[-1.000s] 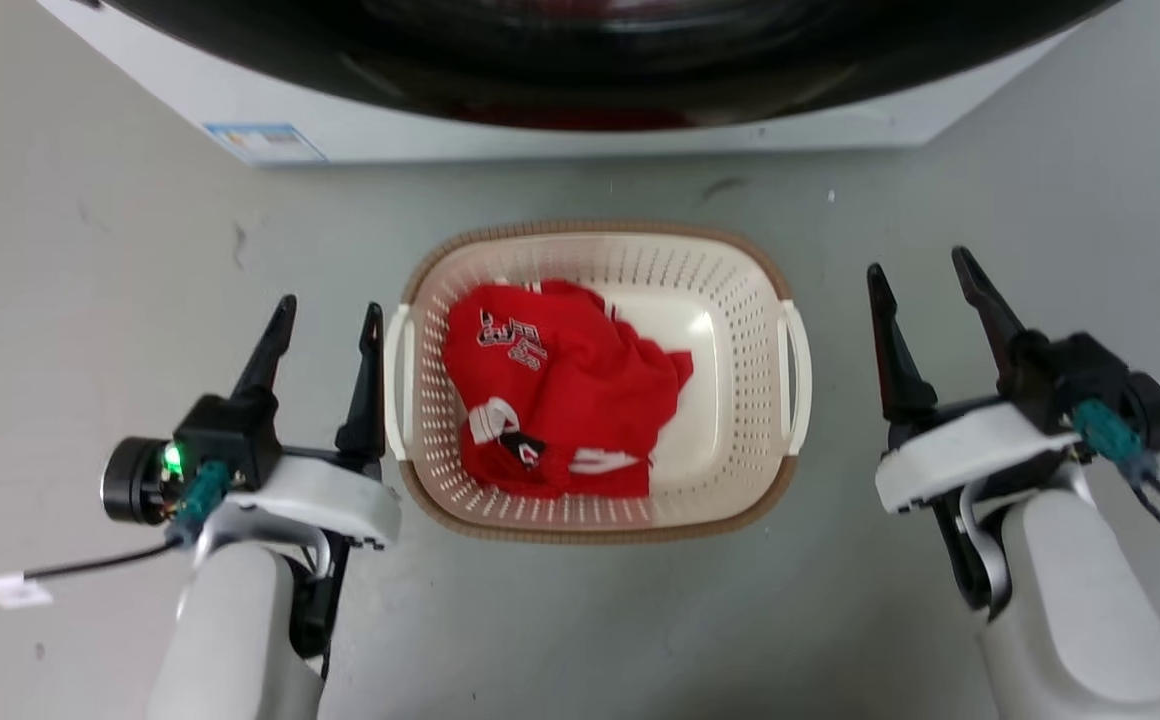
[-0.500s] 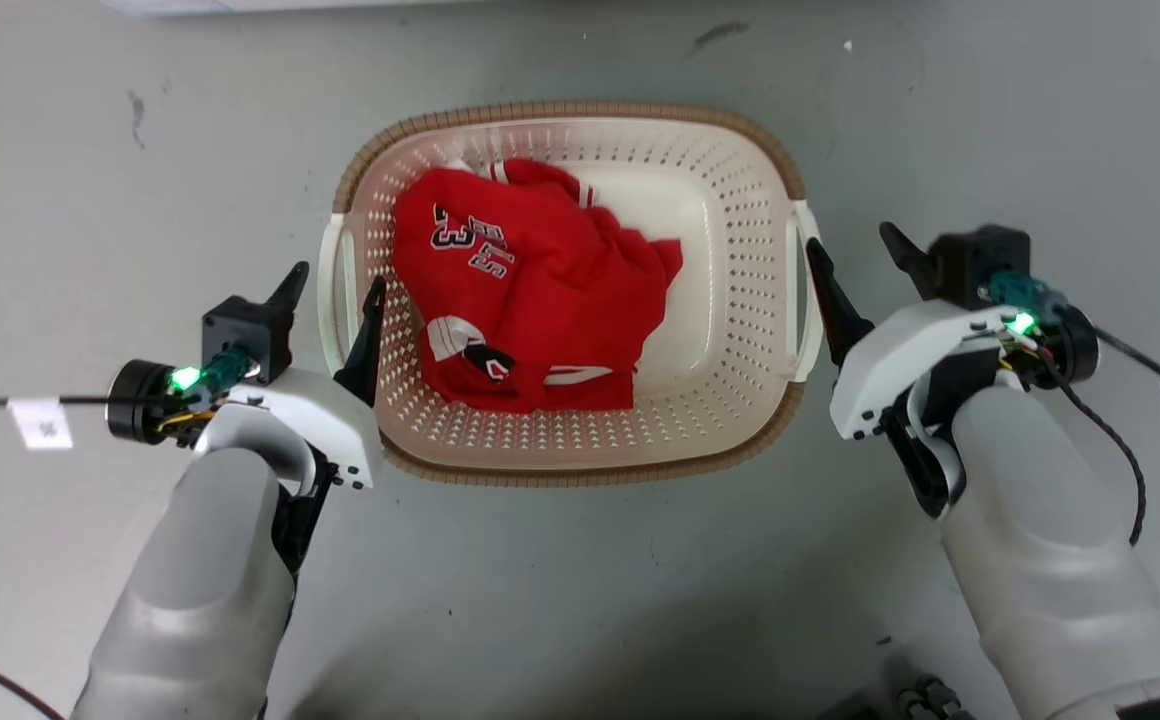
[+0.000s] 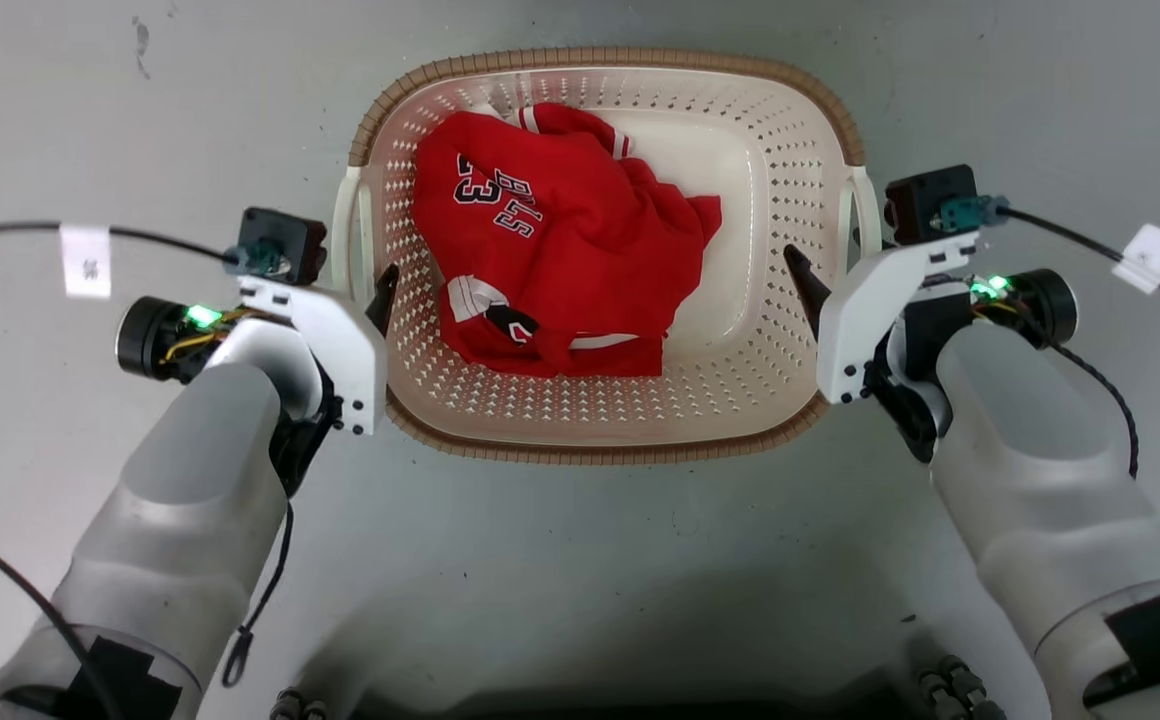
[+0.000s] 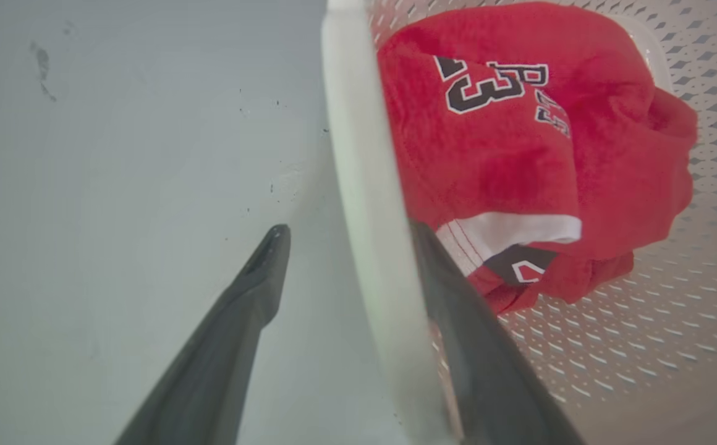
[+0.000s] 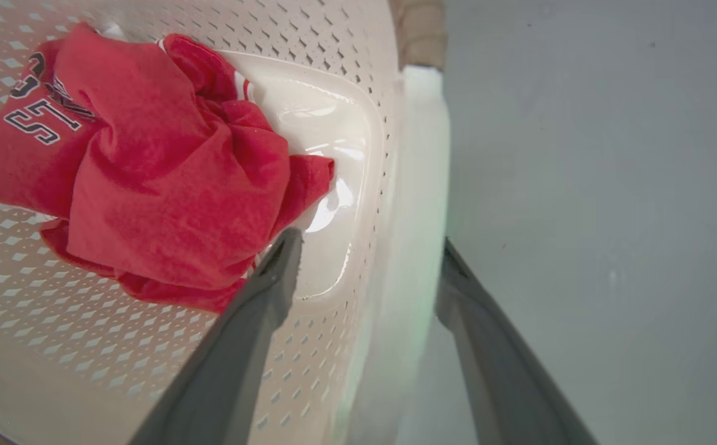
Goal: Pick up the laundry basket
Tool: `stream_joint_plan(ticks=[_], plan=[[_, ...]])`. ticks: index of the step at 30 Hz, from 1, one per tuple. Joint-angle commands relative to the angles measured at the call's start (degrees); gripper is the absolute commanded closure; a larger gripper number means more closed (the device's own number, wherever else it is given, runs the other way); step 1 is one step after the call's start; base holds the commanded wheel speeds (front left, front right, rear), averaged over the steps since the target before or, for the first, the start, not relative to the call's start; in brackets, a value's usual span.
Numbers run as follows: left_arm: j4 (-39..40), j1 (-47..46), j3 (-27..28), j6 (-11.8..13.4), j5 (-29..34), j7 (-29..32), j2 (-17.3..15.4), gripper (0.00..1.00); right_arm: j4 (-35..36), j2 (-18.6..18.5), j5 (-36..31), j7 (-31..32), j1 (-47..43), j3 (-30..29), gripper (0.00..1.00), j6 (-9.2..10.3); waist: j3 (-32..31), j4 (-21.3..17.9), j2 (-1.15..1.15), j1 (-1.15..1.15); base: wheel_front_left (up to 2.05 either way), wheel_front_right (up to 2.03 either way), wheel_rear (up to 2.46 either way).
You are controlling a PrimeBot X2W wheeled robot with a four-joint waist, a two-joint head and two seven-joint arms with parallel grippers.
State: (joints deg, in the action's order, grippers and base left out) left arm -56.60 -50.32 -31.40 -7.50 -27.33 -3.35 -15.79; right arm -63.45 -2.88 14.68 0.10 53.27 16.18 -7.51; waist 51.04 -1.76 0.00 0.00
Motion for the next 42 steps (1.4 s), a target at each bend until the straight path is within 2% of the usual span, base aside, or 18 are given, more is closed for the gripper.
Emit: stream_joint_plan(ticks=[1, 11, 20, 28, 39, 40, 41, 42], plan=[[0.23, -1.46, -2.98, 0.09, -1.92, 2.06, -0.83, 0.00, -1.60, -0.03, 0.28, 0.46, 2.09, 0.41, 0.00, 0.04, 0.36, 0.06, 0.00, 0.00, 0.00, 0.00, 0.00], [0.76, -3.38, -12.91, 0.10, -10.36, 5.15, -4.72, 0.00, -5.91, 0.01, 2.92, 2.18, 5.15, 3.40, 0.00, 0.04, 1.10, 0.13, 0.00, 0.00, 0.00, 0.00, 0.00], [0.56, -4.66, -18.16, 0.09, -14.73, 3.65, -5.56, 0.00, -7.37, 0.00, 3.96, 1.79, 5.97, 4.94, 0.00, 0.04, 1.38, 0.20, 0.00, 0.00, 0.00, 0.00, 0.00], [-0.09, -6.64, -23.51, 0.08, -16.19, -0.26, -6.07, 0.00, -7.73, 0.00, 4.38, 0.29, 7.07, 6.29, 0.00, 0.04, 1.08, 0.26, 0.00, 0.00, 0.00, 0.00, 0.00], [-0.26, -9.65, -29.71, 0.08, -20.46, 0.55, -5.57, 0.00, -8.85, 0.00, 2.31, 2.64, 10.03, 7.36, 0.00, 0.04, 2.33, 1.40, 0.00, 0.00, 0.00, 0.00, 0.00], [-0.11, -9.79, -30.34, 0.08, -20.87, 0.56, -5.48, 0.55, -8.96, 0.00, 2.27, 3.17, 10.05, 7.41, 0.09, 0.04, 2.42, 1.56, 0.00, 0.00, 0.00, 0.00, 0.00], [0.28, -9.75, -31.09, 0.08, -21.35, 0.79, -5.38, 1.00, -8.98, 0.00, 2.15, 3.65, 10.08, 7.59, 0.79, 0.04, 2.47, 1.68, 0.00, 0.00, 0.00, 0.00, 0.00], [0.64, -9.78, -31.90, 0.08, -21.67, 0.86, -5.48, 1.00, -8.97, 0.00, 1.95, 4.03, 10.09, 7.81, 1.00, 0.04, 2.52, 1.77, 0.00, 0.00, 0.00, 0.00, 0.00]])
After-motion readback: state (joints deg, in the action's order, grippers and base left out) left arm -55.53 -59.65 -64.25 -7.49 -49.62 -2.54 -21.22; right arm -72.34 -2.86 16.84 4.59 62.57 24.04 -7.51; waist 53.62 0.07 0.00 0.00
